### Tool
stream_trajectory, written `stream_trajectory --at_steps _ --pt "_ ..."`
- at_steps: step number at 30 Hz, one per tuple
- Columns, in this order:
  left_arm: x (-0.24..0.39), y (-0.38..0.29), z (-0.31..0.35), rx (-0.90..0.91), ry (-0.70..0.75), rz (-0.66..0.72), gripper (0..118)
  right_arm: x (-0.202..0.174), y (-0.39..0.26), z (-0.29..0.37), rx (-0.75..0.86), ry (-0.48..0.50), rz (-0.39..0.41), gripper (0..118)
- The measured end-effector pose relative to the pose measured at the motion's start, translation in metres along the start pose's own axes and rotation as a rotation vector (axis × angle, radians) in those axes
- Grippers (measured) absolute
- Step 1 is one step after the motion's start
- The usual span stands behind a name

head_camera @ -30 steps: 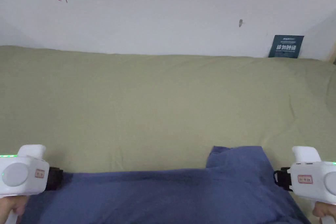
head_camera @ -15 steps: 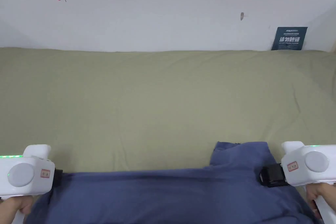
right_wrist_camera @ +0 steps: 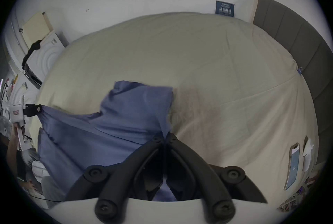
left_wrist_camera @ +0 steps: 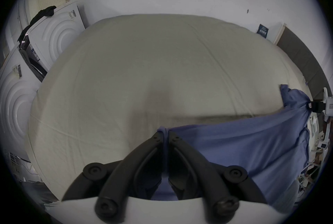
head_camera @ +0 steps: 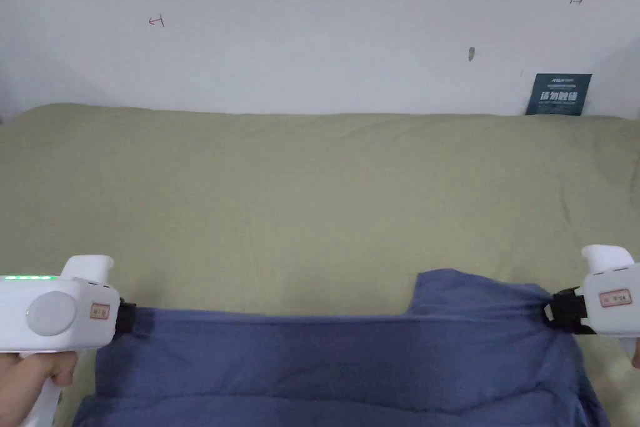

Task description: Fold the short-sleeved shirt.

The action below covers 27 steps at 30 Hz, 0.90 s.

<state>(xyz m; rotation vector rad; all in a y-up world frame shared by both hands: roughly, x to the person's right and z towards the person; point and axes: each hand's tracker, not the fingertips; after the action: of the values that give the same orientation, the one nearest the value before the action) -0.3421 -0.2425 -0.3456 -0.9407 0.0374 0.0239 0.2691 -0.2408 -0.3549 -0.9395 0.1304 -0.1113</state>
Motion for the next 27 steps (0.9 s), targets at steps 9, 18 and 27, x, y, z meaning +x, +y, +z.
stream_trajectory --at_steps 9,18,27 --pt "-0.021 -0.072 0.090 0.087 -0.049 0.000 4 -0.012 -0.075 0.100 0.116 0.062 0.014 3" --pt "-0.030 -0.181 0.106 0.117 -0.081 -0.009 4 -0.014 -0.193 0.108 0.062 0.047 0.032 3" --pt "-0.030 -0.215 0.088 0.077 -0.085 0.007 4 0.008 -0.214 0.075 0.025 0.043 -0.025 3"
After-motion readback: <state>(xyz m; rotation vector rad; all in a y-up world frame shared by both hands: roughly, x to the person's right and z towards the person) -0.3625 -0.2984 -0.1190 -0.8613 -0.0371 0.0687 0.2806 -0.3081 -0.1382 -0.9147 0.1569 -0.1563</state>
